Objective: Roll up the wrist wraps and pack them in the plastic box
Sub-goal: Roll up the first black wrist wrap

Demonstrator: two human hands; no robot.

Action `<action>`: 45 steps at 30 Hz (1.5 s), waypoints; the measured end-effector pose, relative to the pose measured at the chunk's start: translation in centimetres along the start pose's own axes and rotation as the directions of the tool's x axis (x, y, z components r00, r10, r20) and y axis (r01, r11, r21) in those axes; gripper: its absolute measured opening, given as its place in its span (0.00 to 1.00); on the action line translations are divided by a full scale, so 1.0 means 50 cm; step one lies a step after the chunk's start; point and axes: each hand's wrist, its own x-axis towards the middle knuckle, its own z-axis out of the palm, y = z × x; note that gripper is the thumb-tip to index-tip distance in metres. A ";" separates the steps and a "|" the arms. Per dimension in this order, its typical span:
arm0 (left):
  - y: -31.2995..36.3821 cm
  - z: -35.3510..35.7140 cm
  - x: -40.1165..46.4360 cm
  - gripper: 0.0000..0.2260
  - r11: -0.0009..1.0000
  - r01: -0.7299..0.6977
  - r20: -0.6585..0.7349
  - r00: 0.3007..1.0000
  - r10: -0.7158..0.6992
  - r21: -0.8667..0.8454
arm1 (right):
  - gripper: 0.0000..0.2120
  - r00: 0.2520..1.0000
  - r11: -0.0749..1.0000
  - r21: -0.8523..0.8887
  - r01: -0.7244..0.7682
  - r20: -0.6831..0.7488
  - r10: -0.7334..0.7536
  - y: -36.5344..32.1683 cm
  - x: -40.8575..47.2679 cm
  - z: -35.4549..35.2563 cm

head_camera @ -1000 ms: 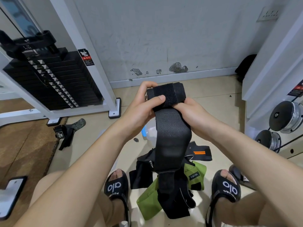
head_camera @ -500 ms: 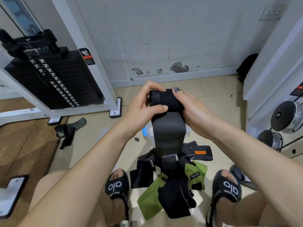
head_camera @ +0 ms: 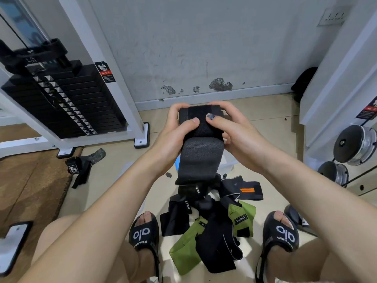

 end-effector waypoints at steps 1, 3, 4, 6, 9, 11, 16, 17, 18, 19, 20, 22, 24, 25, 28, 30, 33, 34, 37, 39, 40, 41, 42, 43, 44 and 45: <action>0.000 -0.002 0.000 0.12 1.000 -0.012 0.015 1.000 0.012 0.014 | 0.12 1.000 0.999 -0.046 -0.017 -0.005 0.016 -0.003 -0.001 0.001; -0.004 -0.003 0.000 0.13 0.998 -0.041 0.033 0.999 0.040 0.040 | 0.10 1.000 0.988 -0.149 -0.026 -0.021 0.023 -0.005 -0.001 0.000; -0.004 -0.004 0.000 0.14 0.997 -0.054 0.030 0.998 0.052 0.050 | 0.10 0.999 0.983 -0.179 -0.028 -0.030 0.022 -0.004 -0.002 0.001; -0.002 -0.006 -0.001 0.15 0.995 -0.078 0.018 0.997 0.077 0.062 | 0.11 0.998 0.986 -0.160 -0.052 -0.039 0.047 0.000 -0.003 0.000; 0.001 -0.012 -0.002 0.16 0.993 -0.101 0.037 0.994 0.099 0.056 | 0.11 0.998 0.995 -0.069 -0.068 -0.017 0.067 -0.002 -0.004 -0.004; 0.001 -0.013 -0.001 0.18 0.994 -0.093 0.064 0.994 0.089 0.063 | 0.10 0.999 0.998 -0.031 -0.050 -0.008 0.050 -0.002 -0.004 -0.008; -0.005 -0.001 0.002 0.18 0.998 0.012 0.028 1.000 -0.014 0.066 | 0.13 1.000 1.000 0.013 0.023 -0.012 -0.023 0.004 -0.003 -0.012; -0.006 -0.001 0.001 0.17 0.996 0.044 0.019 0.999 -0.045 0.073 | 0.13 0.999 0.999 0.011 0.035 -0.008 -0.035 0.005 -0.003 -0.010; -0.007 -0.004 0.002 0.18 0.994 0.073 0.010 0.997 -0.074 0.087 | 0.13 0.999 0.999 0.014 0.045 -0.004 -0.045 0.006 -0.003 -0.009; -0.007 -0.007 0.002 0.21 0.990 0.093 0.006 0.996 -0.094 0.105 | 0.12 0.999 0.998 0.016 0.053 -0.002 -0.053 0.006 -0.004 -0.008; -0.006 -0.008 0.002 0.23 0.987 0.103 0.010 0.994 -0.105 0.121 | 0.12 0.998 0.998 0.011 0.063 -0.001 -0.063 0.008 -0.003 -0.007; -0.002 -0.010 0.002 0.25 0.983 0.109 0.018 0.994 -0.112 0.145 | 0.12 0.995 0.995 -0.043 0.095 -0.005 -0.095 0.011 -0.002 -0.007; 0.000 -0.012 0.003 0.27 0.979 0.123 0.016 0.992 -0.127 0.162 | 0.12 0.992 0.987 -0.107 0.123 -0.007 -0.124 0.012 -0.001 -0.005; 0.000 -0.013 0.004 0.27 0.978 0.122 0.018 0.992 -0.127 0.171 | 0.12 0.991 0.984 -0.123 0.128 -0.016 -0.131 0.013 -0.002 -0.003; -0.002 -0.014 0.004 0.22 0.987 0.110 -0.009 0.994 -0.110 0.117 | 0.14 0.988 0.980 -0.140 0.145 -0.029 -0.150 0.015 -0.005 -0.002; 0.000 -0.011 0.002 0.17 0.994 0.103 -0.023 0.994 -0.102 0.038 | 0.16 0.988 0.976 -0.162 0.147 -0.031 -0.154 0.015 -0.003 -0.003; 0.001 -0.012 0.001 0.11 0.997 0.079 -0.014 0.997 -0.079 -0.014 | 0.24 0.997 0.986 -0.155 0.066 -0.035 -0.072 0.013 0.000 -0.009; 0.001 -0.014 0.002 0.10 0.998 0.068 -0.010 0.998 -0.068 -0.015 | 0.24 1.000 0.992 -0.125 0.023 -0.009 -0.025 0.013 0.000 -0.012; 0.001 -0.014 0.001 0.12 1.000 0.031 0.006 1.000 -0.031 -0.001 | 0.17 0.993 0.992 -0.096 -0.087 0.067 0.094 0.005 -0.009 -0.010; 0.004 -0.014 0.000 0.14 1.000 0.008 0.024 1.000 -0.009 0.015 | 0.16 0.993 0.989 -0.103 -0.109 0.037 0.114 0.005 -0.010 -0.008; 0.006 -0.013 0.000 0.15 1.000 0.000 0.023 1.000 -0.001 0.022 | 0.16 0.995 0.989 -0.105 -0.100 0.020 0.103 0.007 -0.008 -0.008; 0.007 -0.014 0.000 0.15 0.999 -0.008 0.016 1.000 0.008 0.034 | 0.15 0.997 0.991 -0.104 -0.079 0.012 0.080 0.008 -0.006 -0.008; 0.007 -0.013 0.000 0.16 0.999 -0.012 0.008 1.000 0.012 0.049 | 0.14 0.998 0.993 -0.106 -0.054 0.008 0.055 0.009 -0.005 -0.008; 0.005 -0.013 0.000 0.16 0.998 -0.009 -0.004 1.000 0.009 0.059 | 0.14 0.999 0.993 -0.109 -0.033 0.005 0.034 0.008 -0.005 -0.008; 0.001 -0.014 0.001 0.16 0.998 0.005 -0.014 1.000 -0.004 0.062 | 0.13 1.000 0.994 -0.108 -0.017 0.002 0.017 0.008 -0.004 -0.009; -0.004 -0.014 0.001 0.18 0.998 0.035 -0.018 0.999 -0.034 0.057 | 0.13 1.000 0.995 -0.100 -0.004 -0.002 0.003 0.007 -0.004 -0.010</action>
